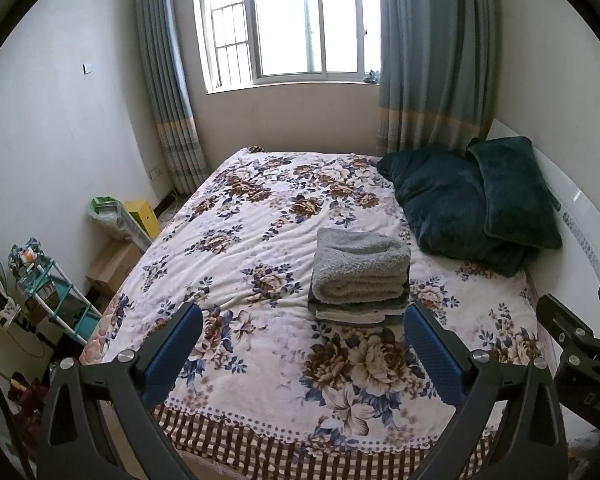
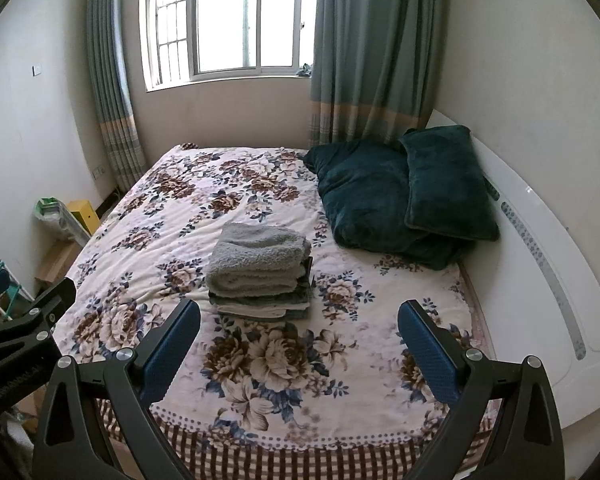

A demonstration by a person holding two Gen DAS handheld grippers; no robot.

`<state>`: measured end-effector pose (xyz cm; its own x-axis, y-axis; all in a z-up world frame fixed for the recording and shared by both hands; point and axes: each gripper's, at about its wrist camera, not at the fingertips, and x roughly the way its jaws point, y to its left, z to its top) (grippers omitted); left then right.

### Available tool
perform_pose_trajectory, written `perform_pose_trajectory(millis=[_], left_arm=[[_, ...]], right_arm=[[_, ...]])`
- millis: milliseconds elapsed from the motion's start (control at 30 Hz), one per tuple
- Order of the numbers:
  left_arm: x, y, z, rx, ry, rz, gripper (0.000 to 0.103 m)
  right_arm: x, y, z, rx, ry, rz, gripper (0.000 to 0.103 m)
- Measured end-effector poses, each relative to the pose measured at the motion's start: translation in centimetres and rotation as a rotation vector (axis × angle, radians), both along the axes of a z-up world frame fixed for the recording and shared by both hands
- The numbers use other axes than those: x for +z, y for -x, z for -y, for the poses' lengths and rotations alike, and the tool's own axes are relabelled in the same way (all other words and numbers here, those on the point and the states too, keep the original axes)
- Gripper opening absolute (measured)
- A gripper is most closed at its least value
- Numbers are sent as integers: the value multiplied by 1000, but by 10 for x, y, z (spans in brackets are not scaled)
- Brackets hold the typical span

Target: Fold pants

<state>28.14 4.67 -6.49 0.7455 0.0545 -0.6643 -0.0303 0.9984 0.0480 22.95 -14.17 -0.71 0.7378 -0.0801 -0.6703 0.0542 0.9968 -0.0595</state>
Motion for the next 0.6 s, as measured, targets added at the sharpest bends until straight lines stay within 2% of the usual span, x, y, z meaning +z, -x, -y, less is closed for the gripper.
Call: perform_pose_trajectory(millis=[600], left_arm=[[3, -1, 1, 21, 11, -6, 103]], right_arm=[[0, 1, -1, 10, -5, -3, 101]])
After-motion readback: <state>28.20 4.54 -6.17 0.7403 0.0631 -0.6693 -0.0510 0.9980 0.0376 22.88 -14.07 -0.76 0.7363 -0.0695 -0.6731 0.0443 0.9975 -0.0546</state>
